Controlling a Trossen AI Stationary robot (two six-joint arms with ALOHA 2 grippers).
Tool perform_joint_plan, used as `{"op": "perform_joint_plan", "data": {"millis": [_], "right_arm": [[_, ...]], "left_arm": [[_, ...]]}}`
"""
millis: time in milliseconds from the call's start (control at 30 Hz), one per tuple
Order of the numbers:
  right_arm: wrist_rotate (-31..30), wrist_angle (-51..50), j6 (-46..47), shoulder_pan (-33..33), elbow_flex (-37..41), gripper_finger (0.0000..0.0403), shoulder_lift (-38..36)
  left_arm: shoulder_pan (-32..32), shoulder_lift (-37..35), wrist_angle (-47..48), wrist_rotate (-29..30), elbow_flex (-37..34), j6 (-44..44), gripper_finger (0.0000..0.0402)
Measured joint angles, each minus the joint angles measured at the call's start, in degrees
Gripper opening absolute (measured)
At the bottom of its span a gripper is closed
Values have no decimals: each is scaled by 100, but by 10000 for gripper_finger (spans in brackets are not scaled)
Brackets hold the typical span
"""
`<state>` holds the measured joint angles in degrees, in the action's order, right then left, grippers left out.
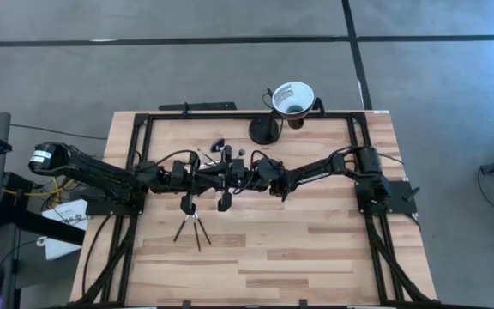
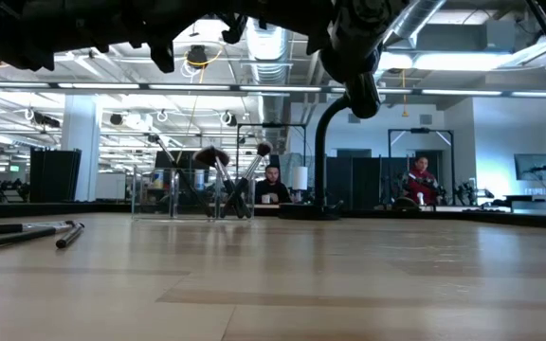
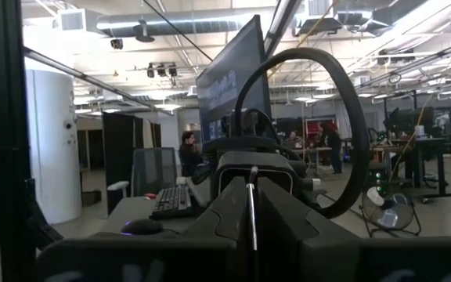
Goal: Put items in baskets/containers
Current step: Put the black liner brush into the transparent organizer
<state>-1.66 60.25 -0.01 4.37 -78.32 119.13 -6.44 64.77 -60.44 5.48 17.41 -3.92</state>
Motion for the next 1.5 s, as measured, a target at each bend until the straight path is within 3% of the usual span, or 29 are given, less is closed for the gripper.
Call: {"op": "perform_joint_plan", "data": {"millis": [267, 400, 900, 1267, 1500], "right_arm": [[-258, -322, -44, -141, 0, 33, -7], [-301, -350, -40, -232, 2, 42, 6], [-263, -586, -39, -486, 7, 128, -37], [-611, -2302, -724, -434, 10, 204, -848], [-628, -3592, -745, -320, 7, 230, -1377]], "left_arm": [[7, 2, 96, 336, -1, -98, 13], [7, 2, 222, 876, 0, -112, 15], [11, 2, 452, 1445, 26, -112, 13], [9, 0, 480, 1780, 31, -153, 15], [7, -41, 497, 1895, 22, -153, 14]]}}
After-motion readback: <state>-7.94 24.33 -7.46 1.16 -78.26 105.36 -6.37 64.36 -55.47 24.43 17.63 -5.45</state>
